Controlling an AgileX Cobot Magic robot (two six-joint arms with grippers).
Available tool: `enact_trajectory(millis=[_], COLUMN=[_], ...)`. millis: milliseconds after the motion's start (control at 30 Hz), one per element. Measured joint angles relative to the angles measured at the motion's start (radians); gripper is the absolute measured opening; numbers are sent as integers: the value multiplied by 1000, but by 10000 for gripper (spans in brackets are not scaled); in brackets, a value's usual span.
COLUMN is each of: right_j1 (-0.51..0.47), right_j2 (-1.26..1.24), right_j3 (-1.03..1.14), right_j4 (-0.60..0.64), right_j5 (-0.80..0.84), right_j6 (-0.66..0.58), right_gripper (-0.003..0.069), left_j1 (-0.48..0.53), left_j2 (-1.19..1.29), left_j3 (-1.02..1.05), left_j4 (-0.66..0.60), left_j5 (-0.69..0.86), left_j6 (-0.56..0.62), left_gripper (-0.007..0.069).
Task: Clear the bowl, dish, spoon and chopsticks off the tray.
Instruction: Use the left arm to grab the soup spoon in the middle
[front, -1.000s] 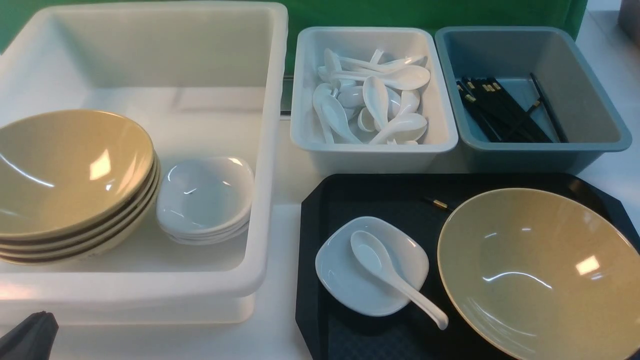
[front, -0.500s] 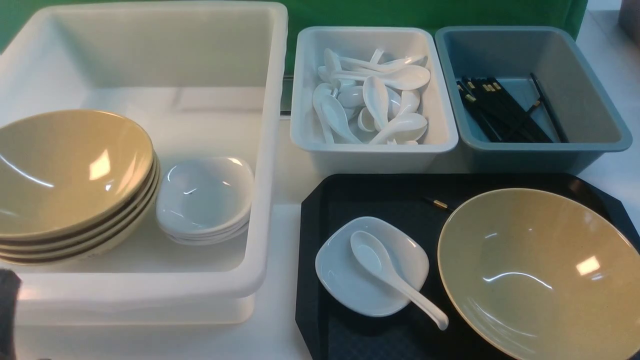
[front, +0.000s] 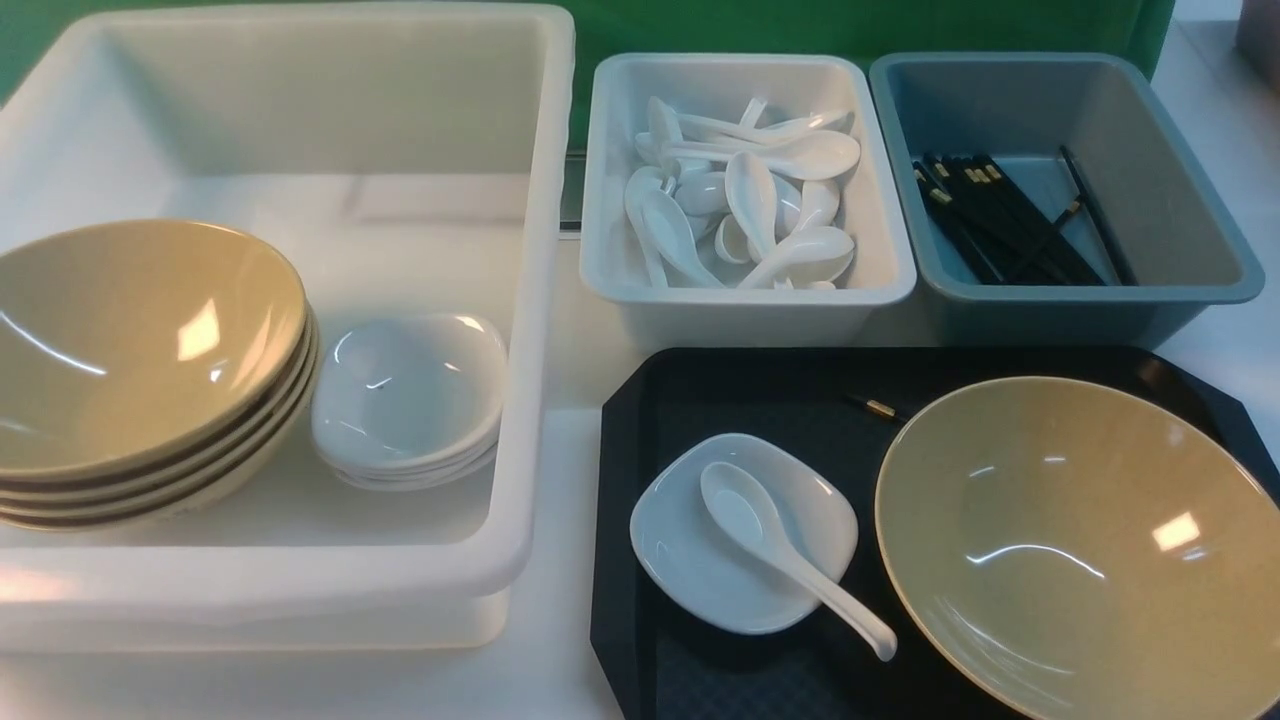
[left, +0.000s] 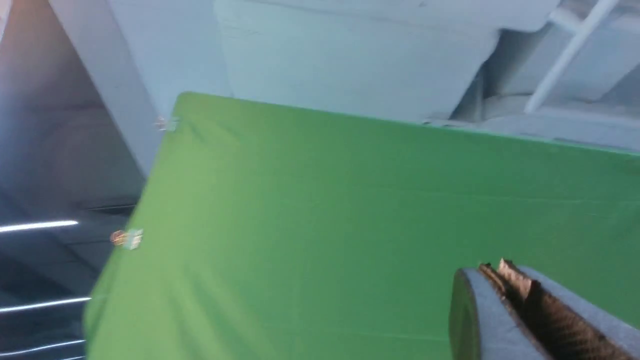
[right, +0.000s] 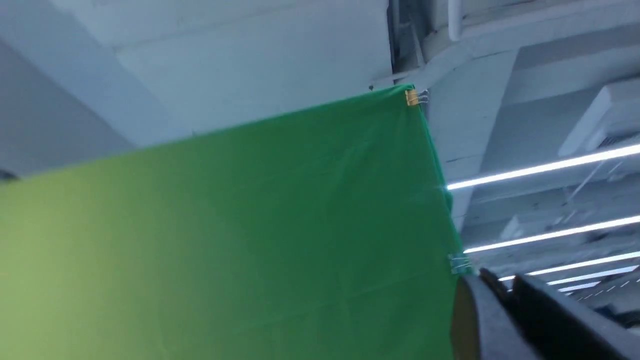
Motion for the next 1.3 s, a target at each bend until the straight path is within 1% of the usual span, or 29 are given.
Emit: enact_trajectory(millis=[33, 67, 100, 133, 167, 200, 267, 300, 333, 400, 467, 500, 533, 600, 633, 667, 700, 733, 833, 867, 967, 1033, 1133, 1200, 1267, 1300], right_j1=[0, 0, 0, 0, 0, 0, 0, 0, 0, 0, 0, 0, 0, 0, 0, 0, 0, 0, 0, 0, 0, 5, 30, 57, 68, 81], right_j2=[0, 0, 0, 8, 13, 41, 95, 101, 153, 221, 269, 323, 349, 421, 443, 453, 478, 506, 539, 547, 550, 550, 550, 550, 550, 550], right_j3=[-39, -71, -89, -166, -185, -247, -315, -321, -353, -379, -385, -385, -385, -385, -385, -385, -385, -385, -384, -384, -384, -384, -384, -384, -384, -384], right_j4=[0, 0, 0, 0, 0, 0, -1, -1, -2, -3, -3, -3, -3, 6, 18, 21, 37, 59, 99, 136, 225, 269, 286, 292, 293, 296], right_j5=[92, 150, 180, 302, 330, 416, 526, 537, 621, 719, 786, 871, 918, 1055, 1097, 1116, 1161, 1203, 1226, 1217, 1187, 1176, 1172, 1171, 1170, 1168], right_j6=[11, 6, 3, -48, -56, -117, -200, -211, -241, -261, -276, -290, -297, -305, -308, -310, -319, -346, -413, -453, -524, -567, -592, -599, -601, -602], right_gripper=[95, 85, 79, 54, 48, 38, 37, 37, 37, 37, 37, 37, 37, 37, 37, 37, 37, 37, 37, 37, 37, 37, 37, 37, 37, 37], left_j1=[0, 0, 0, 0, 0, 0, 0, 0, -2, -16, -45, -89, -115, -199, -240, -257, -282, -349, -453, -489, -580, -630, -683, -712, -722, -734], left_j2=[24, 45, 51, 111, 129, 207, 330, 342, 414, 535, 629, 719, 762, 888, 939, 948, 987, 1053, 1175, 1224, 1362, 1455, 1569, 1658, 1693, 1749], left_j3=[-90, -159, -174, -292, -321, -417, -550, -559, -609, -684, -744, -806, -829, -910, -936, -946, -958, -985, -1030, -1052, -1133, -1196, -1303, -1375, -1406, -1456], left_j4=[73, 109, 126, 164, 171, 177, 176, 176, 172, 162, 136, 90, 64, -34, -82, -92, -134, -216, -328, -355, -378, -372, -335, -282, -259, -227], left_j5=[97, 174, 190, 322, 354, 453, 565, 572, 615, 719, 838, 961, 1035, 1239, 1307, 1330, 1360, 1415, 1453, 1464, 1496, 1522, 1572, 1612, 1632, 1669], left_j6=[-9, -10, -11, -21, -23, -33, -49, -55, -67, -85, -88, -84, -73, 7, 52, 61, 100, 176, 266, 283, 298, 298, 265, 243, 233, 226], left_gripper=[-15, -15, -15, -15, -15, -15, -15, -15, -15, -15, -15, -15, -15, -15, -15, -15, -15, -15, -15, -15, -15, -15, -6, 12, 26, 60])
